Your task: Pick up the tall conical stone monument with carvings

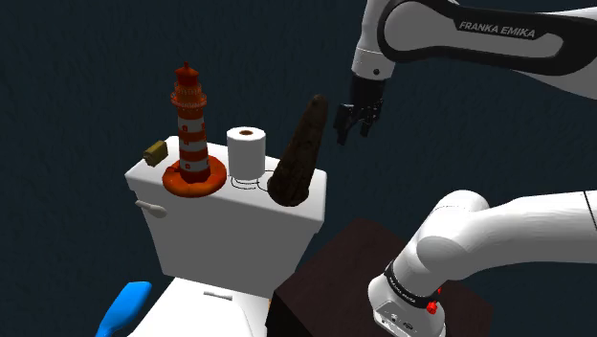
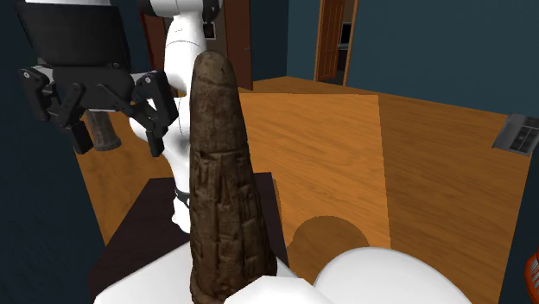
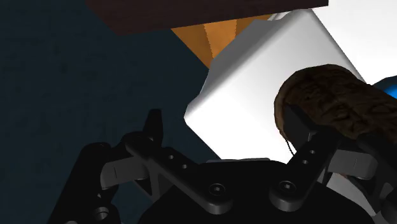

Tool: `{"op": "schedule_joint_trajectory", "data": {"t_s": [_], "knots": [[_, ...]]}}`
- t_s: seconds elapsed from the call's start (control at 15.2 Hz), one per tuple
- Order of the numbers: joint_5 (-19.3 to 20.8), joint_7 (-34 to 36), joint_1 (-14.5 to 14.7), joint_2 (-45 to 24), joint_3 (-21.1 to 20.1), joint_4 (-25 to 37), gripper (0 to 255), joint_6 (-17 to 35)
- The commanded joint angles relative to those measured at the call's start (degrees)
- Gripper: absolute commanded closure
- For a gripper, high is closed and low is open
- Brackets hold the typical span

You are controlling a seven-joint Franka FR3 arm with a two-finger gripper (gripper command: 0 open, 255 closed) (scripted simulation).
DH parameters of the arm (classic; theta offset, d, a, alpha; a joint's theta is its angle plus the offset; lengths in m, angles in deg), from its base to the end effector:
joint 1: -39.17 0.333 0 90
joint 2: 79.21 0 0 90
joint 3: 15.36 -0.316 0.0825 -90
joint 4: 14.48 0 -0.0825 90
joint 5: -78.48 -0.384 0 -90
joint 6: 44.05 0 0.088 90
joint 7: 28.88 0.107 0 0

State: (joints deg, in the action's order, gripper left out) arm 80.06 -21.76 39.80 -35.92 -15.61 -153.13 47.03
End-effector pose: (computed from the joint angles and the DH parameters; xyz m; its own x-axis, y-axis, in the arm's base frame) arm 0.3132 0.0022 0.5526 0.9915 -0.1096 -0.0703 -0.1070 -0.9935 0.0395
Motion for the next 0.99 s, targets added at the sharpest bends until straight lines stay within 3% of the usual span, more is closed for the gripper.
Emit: {"op": "schedule_joint_trajectory", "data": {"t_s": [0.0,0.92], "knots": [[0.0,0.0,0.0,0.0,0.0,0.0,0,0.0],[-13.6,10.41,4.65,-21.52,-5.56,34.97,0,-22.8]]}}
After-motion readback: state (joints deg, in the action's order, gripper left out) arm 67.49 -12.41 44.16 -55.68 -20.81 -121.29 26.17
